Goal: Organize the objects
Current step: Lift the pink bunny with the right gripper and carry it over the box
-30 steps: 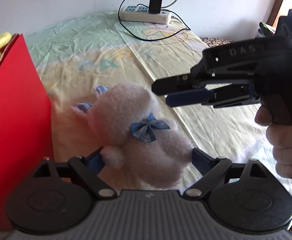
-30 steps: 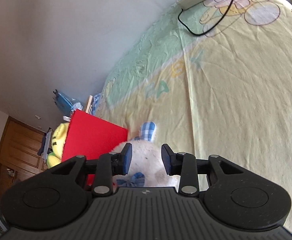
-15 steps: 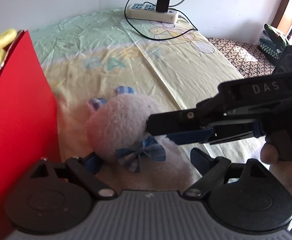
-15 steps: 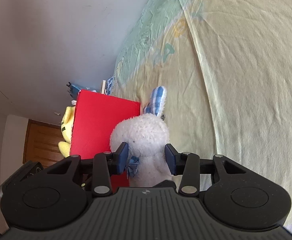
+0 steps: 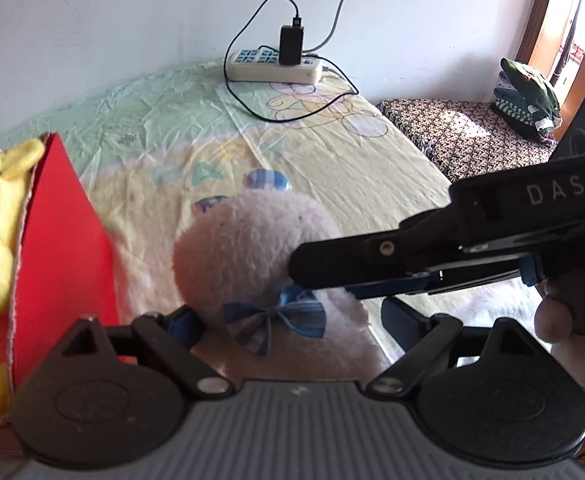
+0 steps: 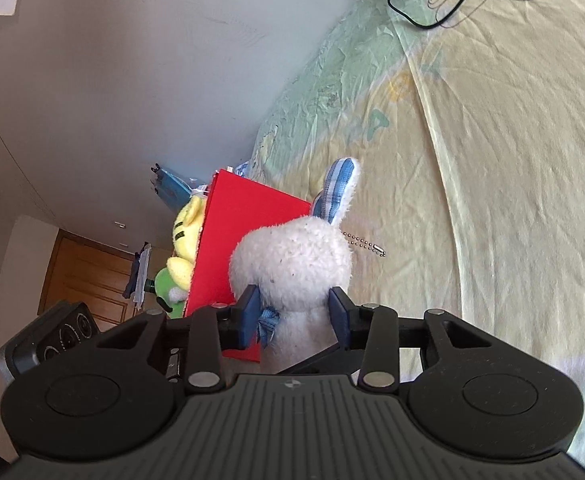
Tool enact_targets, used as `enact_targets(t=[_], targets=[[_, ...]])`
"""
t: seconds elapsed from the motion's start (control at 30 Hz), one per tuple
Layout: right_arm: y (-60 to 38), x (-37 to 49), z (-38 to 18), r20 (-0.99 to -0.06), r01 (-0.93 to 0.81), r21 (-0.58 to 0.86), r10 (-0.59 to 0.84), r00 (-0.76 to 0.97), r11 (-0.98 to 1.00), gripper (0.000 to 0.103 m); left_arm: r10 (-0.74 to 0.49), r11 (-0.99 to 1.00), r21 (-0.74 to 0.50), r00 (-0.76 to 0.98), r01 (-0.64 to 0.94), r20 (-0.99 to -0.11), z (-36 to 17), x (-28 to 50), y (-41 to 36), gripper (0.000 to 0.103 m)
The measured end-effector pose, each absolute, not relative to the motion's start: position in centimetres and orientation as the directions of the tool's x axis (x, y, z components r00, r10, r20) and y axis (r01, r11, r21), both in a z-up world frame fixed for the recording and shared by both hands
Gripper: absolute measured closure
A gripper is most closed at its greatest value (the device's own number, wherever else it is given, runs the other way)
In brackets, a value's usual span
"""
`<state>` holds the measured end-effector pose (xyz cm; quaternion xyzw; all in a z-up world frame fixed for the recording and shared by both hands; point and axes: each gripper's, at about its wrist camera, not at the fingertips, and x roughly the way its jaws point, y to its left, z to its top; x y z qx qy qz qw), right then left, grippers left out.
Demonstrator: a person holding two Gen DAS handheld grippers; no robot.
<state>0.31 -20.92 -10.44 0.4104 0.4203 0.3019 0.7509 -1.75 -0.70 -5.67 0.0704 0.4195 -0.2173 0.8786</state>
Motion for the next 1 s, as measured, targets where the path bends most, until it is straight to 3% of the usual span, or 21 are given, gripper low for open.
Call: enact_targets(t=[0.6, 1.0], targets=[[-18.8, -1.8, -4.0, -0.296, -0.248, 0.835, 0.781, 0.55, 0.492, 0.061, -0.286, 0.908, 0.024, 0.66, 0.419, -0.695, 0.6, -3.7, 0.5, 0.013], [-11.9, -1.8, -1.7, -0.275, -0.286, 0.798, 0.743, 0.61, 0.53, 0.061, -0.341, 0.897, 0.003, 0.695, 0.443, -0.632, 3.2, -4.4, 7.9, 0.013]])
